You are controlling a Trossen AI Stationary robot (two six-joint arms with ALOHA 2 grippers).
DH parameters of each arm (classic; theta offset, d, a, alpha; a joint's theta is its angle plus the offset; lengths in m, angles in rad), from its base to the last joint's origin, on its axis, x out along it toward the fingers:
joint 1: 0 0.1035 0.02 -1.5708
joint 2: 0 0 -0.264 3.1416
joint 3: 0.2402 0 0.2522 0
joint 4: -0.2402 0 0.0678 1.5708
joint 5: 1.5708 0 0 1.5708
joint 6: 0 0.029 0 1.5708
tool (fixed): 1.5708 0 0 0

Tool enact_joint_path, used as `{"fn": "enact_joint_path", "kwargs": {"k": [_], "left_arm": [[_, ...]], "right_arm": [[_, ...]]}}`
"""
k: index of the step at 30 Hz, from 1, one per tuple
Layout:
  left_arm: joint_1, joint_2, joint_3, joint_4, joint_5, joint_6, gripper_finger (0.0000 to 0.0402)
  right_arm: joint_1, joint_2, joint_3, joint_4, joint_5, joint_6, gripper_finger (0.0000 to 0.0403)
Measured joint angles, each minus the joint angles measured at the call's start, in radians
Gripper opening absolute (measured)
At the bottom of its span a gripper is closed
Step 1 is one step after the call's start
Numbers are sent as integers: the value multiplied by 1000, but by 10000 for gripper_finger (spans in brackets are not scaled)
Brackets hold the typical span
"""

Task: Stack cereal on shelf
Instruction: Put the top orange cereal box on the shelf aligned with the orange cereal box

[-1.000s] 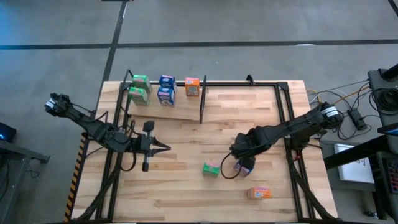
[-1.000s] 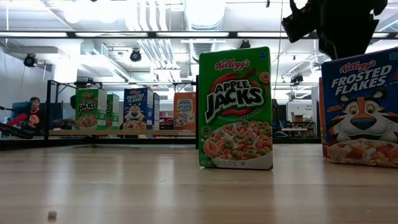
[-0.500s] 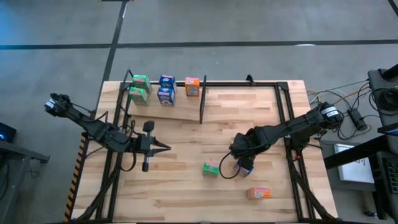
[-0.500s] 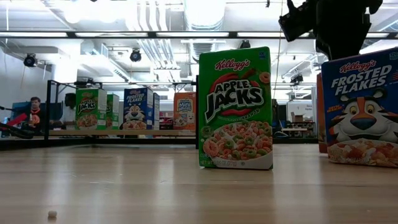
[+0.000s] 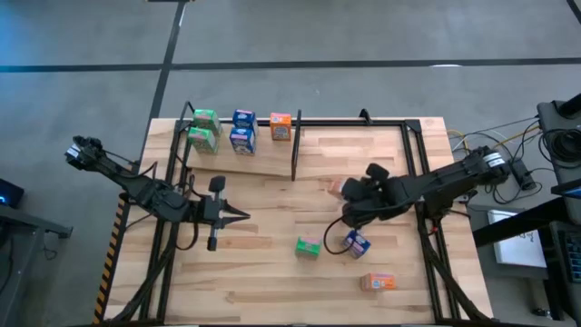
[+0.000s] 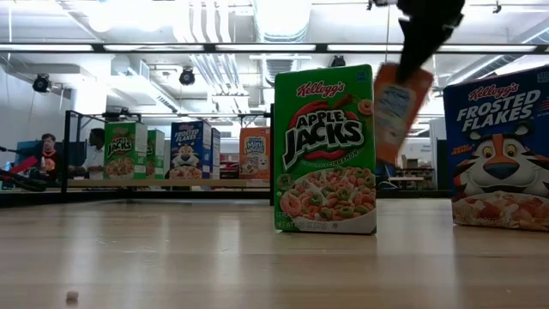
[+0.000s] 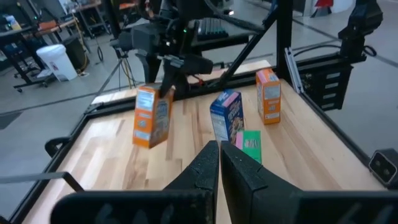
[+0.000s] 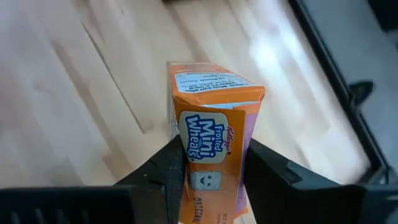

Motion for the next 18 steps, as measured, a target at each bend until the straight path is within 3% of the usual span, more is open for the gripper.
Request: {"fn": "enact_joint_path", "kwargs": {"k": [10, 14, 18], "left_arm": [[0, -6, 0, 94, 0, 67, 0], [0, -17, 0, 97, 0, 99, 0], [0, -30, 0, 91, 0, 102, 0]], "right_arm": [[-2, -81, 39, 409, 11, -262, 128], [-2, -46, 117, 534, -6, -387, 129], [-10, 26, 232, 554, -7, -480, 127]]}}
